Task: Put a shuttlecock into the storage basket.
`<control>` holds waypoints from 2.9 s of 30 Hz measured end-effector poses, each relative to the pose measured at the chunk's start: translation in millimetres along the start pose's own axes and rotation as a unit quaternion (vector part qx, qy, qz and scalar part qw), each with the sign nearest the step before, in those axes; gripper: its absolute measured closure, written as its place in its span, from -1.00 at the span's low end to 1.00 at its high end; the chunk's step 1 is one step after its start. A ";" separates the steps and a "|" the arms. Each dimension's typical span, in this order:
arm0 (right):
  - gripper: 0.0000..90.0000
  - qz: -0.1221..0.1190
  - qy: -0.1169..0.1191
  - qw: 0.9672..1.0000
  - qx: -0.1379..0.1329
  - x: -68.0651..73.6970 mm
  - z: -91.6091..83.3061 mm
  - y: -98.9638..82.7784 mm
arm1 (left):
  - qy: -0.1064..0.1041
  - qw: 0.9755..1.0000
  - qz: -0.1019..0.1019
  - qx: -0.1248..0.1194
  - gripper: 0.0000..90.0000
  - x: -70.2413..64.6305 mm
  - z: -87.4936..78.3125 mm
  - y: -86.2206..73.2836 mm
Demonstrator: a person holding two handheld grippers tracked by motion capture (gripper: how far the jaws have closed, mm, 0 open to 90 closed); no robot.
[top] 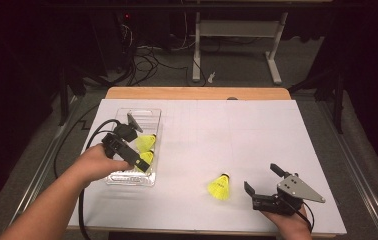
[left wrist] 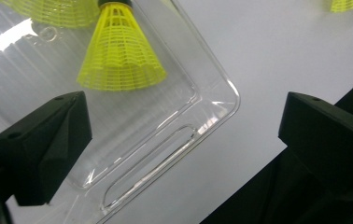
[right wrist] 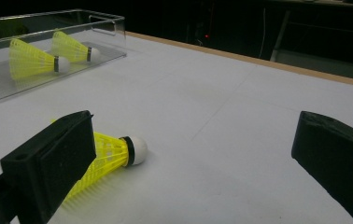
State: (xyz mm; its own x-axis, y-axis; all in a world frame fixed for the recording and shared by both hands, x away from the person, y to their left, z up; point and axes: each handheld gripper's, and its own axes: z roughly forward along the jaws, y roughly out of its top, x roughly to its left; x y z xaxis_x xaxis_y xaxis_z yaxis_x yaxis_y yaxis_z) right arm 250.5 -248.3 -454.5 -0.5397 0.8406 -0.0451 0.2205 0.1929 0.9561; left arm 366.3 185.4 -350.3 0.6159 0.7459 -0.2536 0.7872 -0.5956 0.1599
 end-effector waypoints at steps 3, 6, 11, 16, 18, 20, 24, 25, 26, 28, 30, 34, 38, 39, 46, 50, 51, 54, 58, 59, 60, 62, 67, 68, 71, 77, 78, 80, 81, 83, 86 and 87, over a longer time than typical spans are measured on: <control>-1.00 0.002 -0.002 1.000 0.001 -0.2 0.4 -0.3 | 0.003 1.000 0.004 -0.004 -0.99 -2.0 2.0 1.3; -1.00 0.006 -0.003 1.000 0.002 -1.0 0.6 -0.2 | 0.003 1.000 0.009 -0.004 -0.99 -3.7 3.8 2.5; -1.00 0.008 -0.005 1.000 0.004 -2.4 0.9 -0.8 | -0.001 1.000 0.010 -0.009 -0.99 -6.0 5.1 5.1; -1.00 0.010 -0.004 1.000 0.002 -1.9 2.1 -0.6 | -0.006 1.000 0.022 -0.007 -0.99 -13.3 11.0 8.7; -1.00 0.010 -0.003 1.000 0.003 -1.7 2.7 -0.7 | -0.011 1.000 0.028 -0.005 -0.99 -17.0 12.8 10.9; -1.00 0.009 0.000 1.000 0.005 -1.4 4.9 -1.2 | -0.010 0.999 0.034 -0.002 -0.99 -20.9 12.5 13.3; -1.00 0.009 0.000 1.000 0.010 -0.7 9.4 -1.3 | -0.010 0.999 0.040 -0.004 -0.99 -25.9 10.4 17.1; -1.00 0.009 0.000 1.000 0.010 -0.7 9.4 -1.3 | -0.009 0.999 0.043 -0.003 -0.99 -26.9 9.8 18.0; -1.00 0.008 -0.001 1.000 0.011 -0.3 9.5 -1.3 | -0.009 0.999 0.043 -0.004 -0.99 -28.1 9.6 18.5; -1.00 0.007 -0.001 1.000 0.012 0.1 8.3 -2.1 | -0.010 0.999 0.048 -0.005 -0.99 -29.9 9.2 19.6; -1.00 0.008 -0.001 1.000 0.011 0.0 7.6 -2.3 | -0.011 0.999 0.048 -0.008 -0.99 -32.0 9.7 20.0; -1.00 0.009 -0.006 1.000 0.009 -2.4 4.0 -2.1 | -0.009 0.999 0.051 -0.009 -0.98 -36.3 11.1 19.7; -1.00 0.010 -0.008 1.000 0.010 -4.9 3.0 -3.3 | -0.010 0.998 0.055 -0.008 -0.98 -41.8 12.1 19.5; -1.00 0.010 -0.008 1.000 0.010 -4.9 3.0 -3.3 | -0.009 0.998 0.057 -0.007 -0.98 -43.1 12.4 19.9; -1.00 0.018 -0.010 1.000 0.010 -8.1 3.1 -4.7 | -0.013 0.998 0.064 -0.008 -0.98 -50.7 14.5 24.5; -1.00 0.019 -0.012 1.000 0.010 -8.9 3.3 -5.0 | -0.014 0.997 0.070 -0.007 -0.98 -56.4 17.4 26.7; -1.00 0.019 -0.012 1.000 0.010 -8.9 3.3 -5.0 | -0.014 0.997 0.071 -0.007 -0.98 -57.8 17.9 27.1; -1.00 0.019 -0.012 1.000 0.009 -8.9 2.8 -4.5 | -0.014 0.997 0.076 -0.007 -0.98 -63.0 18.3 28.6; -1.00 0.019 -0.011 1.000 0.008 -9.3 2.8 -4.4 | -0.016 0.996 0.086 -0.006 -0.98 -70.9 18.7 31.9; -1.00 0.019 -0.011 1.000 0.008 -9.3 2.8 -4.4 | -0.017 0.996 0.087 -0.006 -0.98 -73.0 19.1 32.7; -1.00 0.019 -0.011 1.000 0.008 -9.2 2.8 -4.2 | -0.018 0.996 0.089 -0.004 -0.98 -74.6 19.7 33.6; -1.00 0.019 -0.011 1.000 0.007 -9.1 2.6 -4.0 | -0.020 0.995 0.093 -0.004 -0.98 -78.6 21.5 35.6; -1.00 0.020 -0.011 1.000 0.006 -9.3 2.5 -4.0 | -0.023 0.994 0.103 -0.001 -0.98 -87.8 27.3 39.3; -1.00 0.020 -0.010 1.000 0.006 -9.2 2.5 -3.9 | -0.024 0.994 0.106 -0.001 -0.98 -89.7 28.3 40.3; -1.00 0.018 -0.010 1.000 0.004 -8.8 2.3 -3.5 | -0.028 0.993 0.112 0.001 -0.98 -94.8 31.6 43.7; -1.00 0.018 -0.009 1.000 0.003 -8.5 1.8 -3.2 | -0.033 0.992 0.119 0.003 -0.97 -101.6 37.8 48.1; -1.00 0.018 -0.009 1.000 0.003 -8.6 1.9 -3.2 | -0.034 0.992 0.120 0.003 -0.97 -102.3 38.6 48.3; -1.00 0.018 -0.009 1.000 0.003 -8.7 1.9 -3.2 | -0.036 0.992 0.122 0.003 -0.96 -102.9 39.5 48.5; -1.00 0.018 -0.009 1.000 0.003 -8.7 1.9 -3.2 | -0.036 0.992 0.122 0.002 -0.96 -102.8 40.1 48.4; -1.00 0.018 -0.009 1.000 0.003 -8.6 2.2 -3.4 | -0.038 0.992 0.120 -0.001 -0.95 -102.6 41.1 48.4; -1.00 0.018 -0.008 1.000 0.003 -8.7 2.2 -3.2 | -0.040 0.992 0.121 -0.003 -0.94 -103.4 43.1 48.7; -1.00 0.017 -0.008 1.000 0.003 -8.7 2.2 -3.3 | -0.040 0.992 0.122 -0.003 -0.93 -103.9 44.0 49.0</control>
State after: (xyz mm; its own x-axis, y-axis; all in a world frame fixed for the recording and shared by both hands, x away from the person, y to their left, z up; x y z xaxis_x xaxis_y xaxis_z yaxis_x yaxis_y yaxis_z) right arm 256.3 -255.1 -457.8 -0.5182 0.8551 -0.0166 0.2446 0.1668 0.9552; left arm 339.5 65.5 -358.1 0.7833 0.5539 -0.2824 0.6160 -0.7528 0.2322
